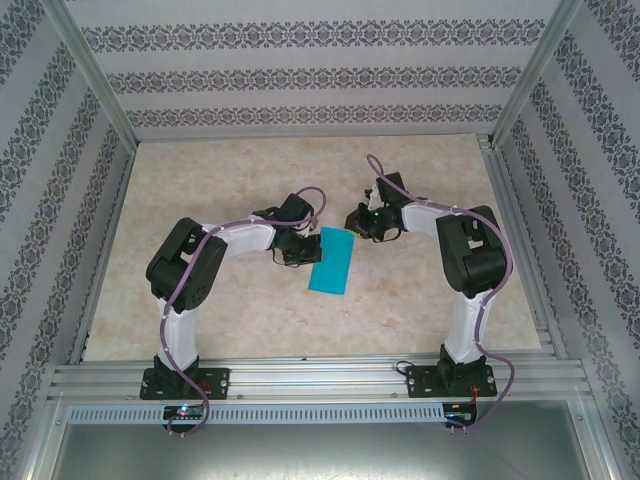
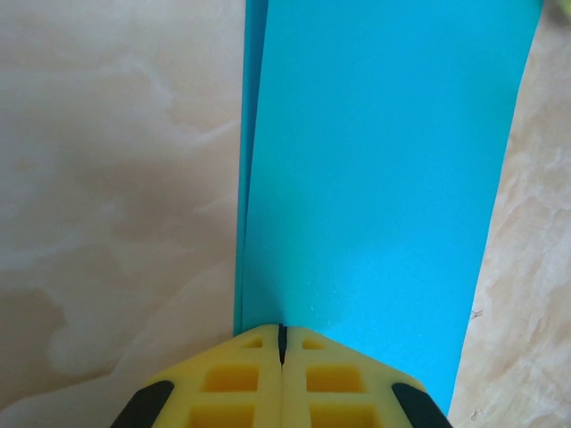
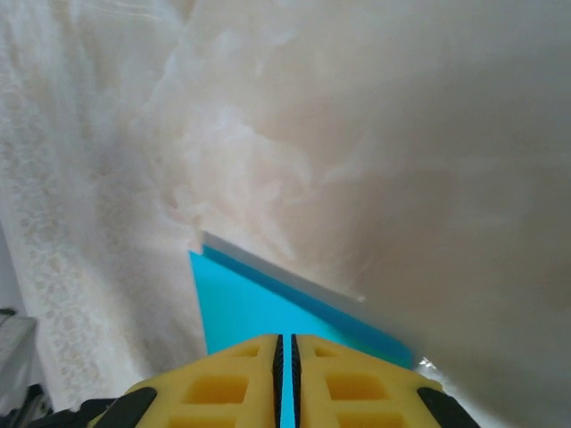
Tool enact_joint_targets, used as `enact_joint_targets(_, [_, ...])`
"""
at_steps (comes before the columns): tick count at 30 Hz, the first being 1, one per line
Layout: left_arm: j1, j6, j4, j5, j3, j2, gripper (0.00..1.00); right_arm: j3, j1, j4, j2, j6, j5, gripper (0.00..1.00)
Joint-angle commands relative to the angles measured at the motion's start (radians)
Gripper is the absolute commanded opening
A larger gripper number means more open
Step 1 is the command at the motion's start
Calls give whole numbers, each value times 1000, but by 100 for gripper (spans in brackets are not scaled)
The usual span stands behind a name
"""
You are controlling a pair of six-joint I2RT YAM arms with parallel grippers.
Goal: Fold a paper plane with a square sheet of paper (pick it up from the middle)
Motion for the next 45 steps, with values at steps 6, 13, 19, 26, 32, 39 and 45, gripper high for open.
enact_joint_targets(6, [-16,19,-124,-69,-45,41,0,-22,4,-81,60,-17,91,14])
enact_joint_targets(13, [-17,25,-130,-73,-42,41,0,28,-12,-110,7,16,3,14])
enact_joint_targets(19, [-16,20,-125,-71,-44,41,0,84,-14,-140,-32,18,-24,15])
enact_joint_targets(26, [-16,19,-127,-68,-42,40,0,65,-14,-119,31,24,-6,15])
enact_joint_targets(32, [-17,23,-130,-69,-43,40,0,42,-17,-99,83,26,30,15])
enact_joint_targets(39, [-17,24,-130,-71,-49,37,0,39,-24,-103,71,61,-17,15])
enact_joint_targets(45, [-16,22,-129,-72,-51,34,0,-3,-30,-65,-97,73,-67,16])
